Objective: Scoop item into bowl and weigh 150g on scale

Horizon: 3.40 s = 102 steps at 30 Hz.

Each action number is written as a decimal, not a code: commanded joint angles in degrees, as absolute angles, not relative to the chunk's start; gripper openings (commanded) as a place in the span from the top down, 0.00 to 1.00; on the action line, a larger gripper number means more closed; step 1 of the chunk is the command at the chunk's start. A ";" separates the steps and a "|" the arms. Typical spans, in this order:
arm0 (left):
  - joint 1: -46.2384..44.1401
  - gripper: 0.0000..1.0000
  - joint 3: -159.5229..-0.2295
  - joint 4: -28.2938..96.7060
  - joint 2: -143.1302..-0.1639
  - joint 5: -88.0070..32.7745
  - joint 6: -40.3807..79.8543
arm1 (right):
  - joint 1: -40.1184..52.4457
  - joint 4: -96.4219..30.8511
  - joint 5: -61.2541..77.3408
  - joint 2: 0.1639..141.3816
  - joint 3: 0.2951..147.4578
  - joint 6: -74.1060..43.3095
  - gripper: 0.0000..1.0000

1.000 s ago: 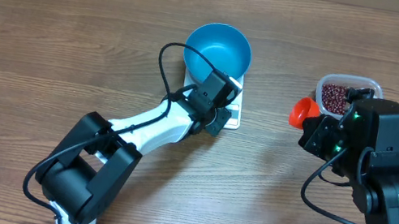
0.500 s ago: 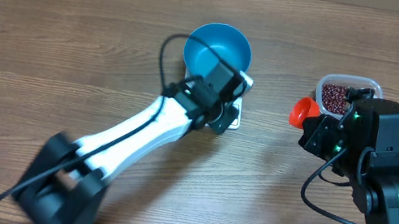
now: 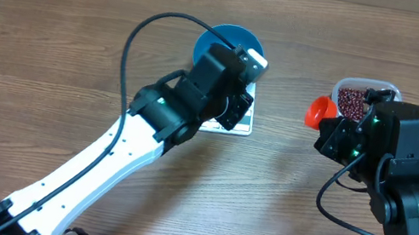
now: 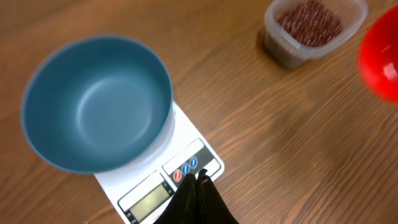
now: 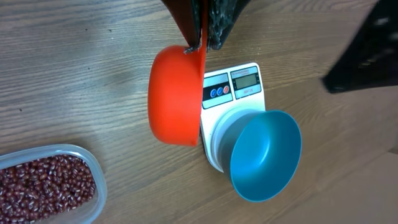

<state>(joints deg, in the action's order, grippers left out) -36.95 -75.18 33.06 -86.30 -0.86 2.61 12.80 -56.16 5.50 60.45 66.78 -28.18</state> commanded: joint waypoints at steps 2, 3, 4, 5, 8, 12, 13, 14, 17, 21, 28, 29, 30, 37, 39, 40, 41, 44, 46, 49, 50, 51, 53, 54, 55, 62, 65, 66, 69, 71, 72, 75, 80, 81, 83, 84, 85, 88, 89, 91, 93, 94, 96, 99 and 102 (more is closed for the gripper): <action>-37.15 0.96 -73.32 34.11 -90.48 -1.26 4.36 | 12.51 -56.25 4.56 60.25 68.34 -27.53 0.96; -37.15 0.96 -73.21 34.30 -91.37 -1.17 4.36 | 12.51 -56.40 4.56 60.25 68.34 -27.51 0.96; -37.15 0.96 -73.17 34.50 -92.42 -0.80 4.32 | 12.51 -56.55 4.56 60.25 68.34 -27.51 0.96; -37.15 0.96 -73.17 34.57 -93.54 -0.40 4.29 | 12.51 -56.62 4.56 60.25 68.34 -27.27 0.96; -37.17 0.96 -73.17 34.44 -96.95 -0.14 4.29 | 12.51 -56.58 4.54 60.25 68.34 -26.48 0.96; -37.17 0.96 -73.17 34.48 -101.16 0.05 4.23 | 12.51 -56.27 4.54 60.25 68.34 -26.50 0.96; -37.17 0.96 -73.17 34.48 -102.10 0.40 3.99 | 12.51 -56.18 4.54 60.25 68.34 -26.52 0.96; -37.17 0.96 -73.17 34.44 -102.89 0.67 3.62 | 12.51 -56.16 4.54 60.25 68.34 -26.52 0.96; -37.17 0.96 -73.17 34.04 -104.79 2.39 3.18 | 12.51 -56.27 4.54 60.25 68.34 -26.55 0.96; -37.17 0.96 -73.10 32.77 -106.67 4.12 3.20 | 12.51 -56.27 4.56 60.25 68.34 -26.55 0.96; -37.17 0.96 -71.90 28.69 -109.91 4.32 3.38 | 12.51 -56.58 4.54 60.25 68.34 -26.52 0.96; -37.17 0.96 -71.72 28.12 -110.06 4.54 3.38 | 12.51 -56.58 4.54 60.25 68.34 -26.52 0.96; -37.17 0.96 -71.55 27.53 -110.19 4.95 3.40 | 12.51 -56.60 4.54 60.25 68.34 -26.50 0.96; -37.17 0.96 -69.17 23.09 -110.28 5.56 3.40 | 12.51 -56.73 4.51 60.25 68.34 -26.50 0.96; -37.17 0.96 -68.79 22.15 -110.28 5.56 3.38 | 12.51 -56.73 4.51 60.25 68.34 -26.50 0.96; -37.17 0.96 -68.71 21.93 -110.28 5.56 3.40 | 12.51 -56.73 4.51 60.25 68.34 -26.50 0.96; -37.17 0.96 -68.71 21.78 -110.28 5.56 3.40 | 12.51 -56.73 4.51 60.25 68.34 -26.50 0.96; -37.15 0.96 -68.71 21.47 -110.37 5.58 3.40 | 12.51 -56.73 4.51 60.25 68.34 -26.50 0.96; -37.15 0.96 -68.71 21.06 -110.43 5.63 3.38 | 12.51 -56.73 4.51 60.25 68.34 -26.50 0.96; -37.15 0.96 -68.71 20.53 -110.87 6.00 3.38 | 12.51 -56.75 4.51 60.25 68.34 -26.50 0.96; -37.15 0.96 -68.71 20.47 -111.07 6.00 3.38 | 12.51 -56.75 4.51 60.25 68.34 -26.50 0.96; -37.15 0.96 -68.71 20.47 -111.48 6.00 3.40 | 12.51 -56.75 4.51 60.25 68.34 -26.50 0.96; -37.15 0.96 -68.71 20.49 -112.18 6.00 3.40 | 12.51 -56.77 4.51 60.25 68.34 -26.48 0.96; -37.15 0.96 -68.71 20.49 -112.51 6.00 3.40 | 12.51 -56.77 4.51 60.25 68.34 -26.48 0.96; -37.15 0.96 -68.71 20.47 -112.64 6.00 3.40 | 12.51 -56.80 4.51 60.25 68.34 -26.50 0.96; -37.15 0.96 -68.71 20.43 -112.77 6.61 3.42 | 12.51 -56.99 4.51 60.25 68.34 -26.50 0.96; -37.15 0.96 -68.71 20.43 -112.77 6.63 3.40 | 12.51 -56.99 4.51 60.25 68.34 -26.50 0.96; -37.15 0.96 -68.71 20.43 -112.77 6.66 3.40 | 12.51 -56.99 4.51 60.25 68.34 -26.50 0.96; -37.15 0.96 -68.71 20.29 -112.77 7.35 3.42 | 12.51 -56.97 4.51 60.25 68.34 -26.50 0.96; -37.15 0.96 -68.71 19.97 -112.77 7.53 3.40 | 12.51 -56.97 4.51 60.25 68.34 -26.50 0.96; -37.15 0.96 -68.73 19.77 -112.77 7.53 3.40 | 12.51 -56.97 4.51 60.25 68.34 -26.50 0.96; -37.15 0.96 -68.88 19.46 -112.73 7.51 3.40 | 12.51 -56.95 4.51 60.25 68.34 -26.48 0.96; -37.17 0.96 -70.02 19.86 -112.60 7.51 3.36 | 12.51 -56.95 4.51 60.25 68.34 -26.48 0.96; -37.17 0.96 -70.22 19.92 -112.60 7.51 3.36 | 12.51 -56.95 4.51 60.25 68.34 -26.48 0.96; -37.17 0.96 -70.32 20.27 -112.60 7.51 3.22 | 12.51 -56.97 4.51 60.25 68.34 -26.50 0.96; -37.17 0.96 -70.30 20.62 -112.60 7.51 3.20 | 12.51 -56.99 4.51 60.25 68.34 -26.48 0.96; -37.15 0.96 -70.30 20.91 -112.60 7.55 3.20 | 12.51 -56.99 4.51 60.25 68.34 -26.48 0.96; -37.15 0.96 -70.28 21.78 -112.60 8.03 3.18 | 12.51 -56.99 4.51 60.25 68.34 -26.50 0.96; -37.15 0.96 -70.28 21.85 -112.62 8.32 3.18 | 12.51 -56.97 4.54 60.25 68.34 -26.50 0.96; -37.15 0.96 -70.26 21.85 -112.62 8.34 3.18 | 12.51 -56.97 4.54 60.25 68.34 -26.50 0.96; -37.15 0.96 -70.24 21.78 -112.62 8.34 3.18 | 12.51 -56.99 4.54 60.25 68.34 -26.50 0.96; -37.15 0.95 -70.24 21.69 -112.71 8.34 3.18 | 12.51 -56.99 4.54 60.25 68.34 -26.50 0.96; -37.15 0.96 -70.24 21.58 -112.86 8.32 3.20 | 12.51 -56.99 4.54 60.25 68.34 -26.50 0.96; -37.15 0.96 -70.22 21.56 -113.16 8.29 3.20 | 12.51 -57.01 4.54 60.25 68.34 -26.50 0.96; -37.15 0.96 -70.19 21.56 -113.47 8.32 3.20 | 12.51 -57.01 4.54 60.25 68.34 -26.50 0.96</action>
